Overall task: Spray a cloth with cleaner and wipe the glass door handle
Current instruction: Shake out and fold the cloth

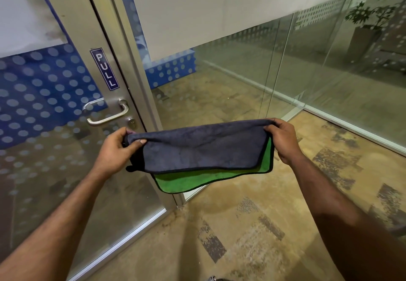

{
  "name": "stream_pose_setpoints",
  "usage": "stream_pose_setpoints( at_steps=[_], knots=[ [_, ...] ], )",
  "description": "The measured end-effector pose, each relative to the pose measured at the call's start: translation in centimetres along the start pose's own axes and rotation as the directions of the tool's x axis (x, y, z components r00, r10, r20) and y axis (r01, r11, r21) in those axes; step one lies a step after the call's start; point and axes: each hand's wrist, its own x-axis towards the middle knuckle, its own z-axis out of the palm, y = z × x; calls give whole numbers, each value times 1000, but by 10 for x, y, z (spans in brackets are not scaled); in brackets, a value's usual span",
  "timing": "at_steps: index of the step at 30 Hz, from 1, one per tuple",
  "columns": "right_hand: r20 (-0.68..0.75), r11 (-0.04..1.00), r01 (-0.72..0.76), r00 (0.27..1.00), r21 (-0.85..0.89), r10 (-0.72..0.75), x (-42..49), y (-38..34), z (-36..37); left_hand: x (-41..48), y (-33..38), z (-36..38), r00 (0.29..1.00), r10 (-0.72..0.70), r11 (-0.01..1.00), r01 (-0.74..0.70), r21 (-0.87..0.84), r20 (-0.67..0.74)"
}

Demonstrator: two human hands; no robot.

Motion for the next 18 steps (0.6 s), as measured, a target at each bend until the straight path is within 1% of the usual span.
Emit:
stream_pose_setpoints(
  at_steps=[2, 4, 5, 7, 10, 13, 15, 18],
  knots=[
    [-37, 1000, 3, 999, -25, -4, -3, 0, 1, 1, 4, 8, 994, -60, 995, 51, -88, -92],
    [-68, 999, -12, 998, -42, 9, -10, 0, 8, 1, 10, 21, 975, -149, 978, 121, -171, -166],
    [-70, 999, -19, 997, -49, 15, -16, 0, 13, -1, 15, 29, 962, -198, 964, 157, -216, -186],
    [-47, 997, -17, 999, -76, 14, -31, 1, 29, -6, 26, 50, 953, -253, 937, 199, -286, -164],
    [84, 992, 27, 996, -123, -17, -60, 2, 61, -17, 49, 88, 964, -249, 912, 201, -356, -94],
    [201, 987, 74, 979, -142, -45, -86, -2, 90, -27, 73, 121, 967, -246, 898, 201, -390, -68],
    [232, 982, 103, 971, -161, -64, -98, -6, 101, -33, 84, 134, 975, -214, 900, 174, -399, -57],
    [202, 977, 119, 976, -175, -82, -107, -14, 105, -45, 95, 140, 986, -146, 927, 105, -360, -87]
  ],
)
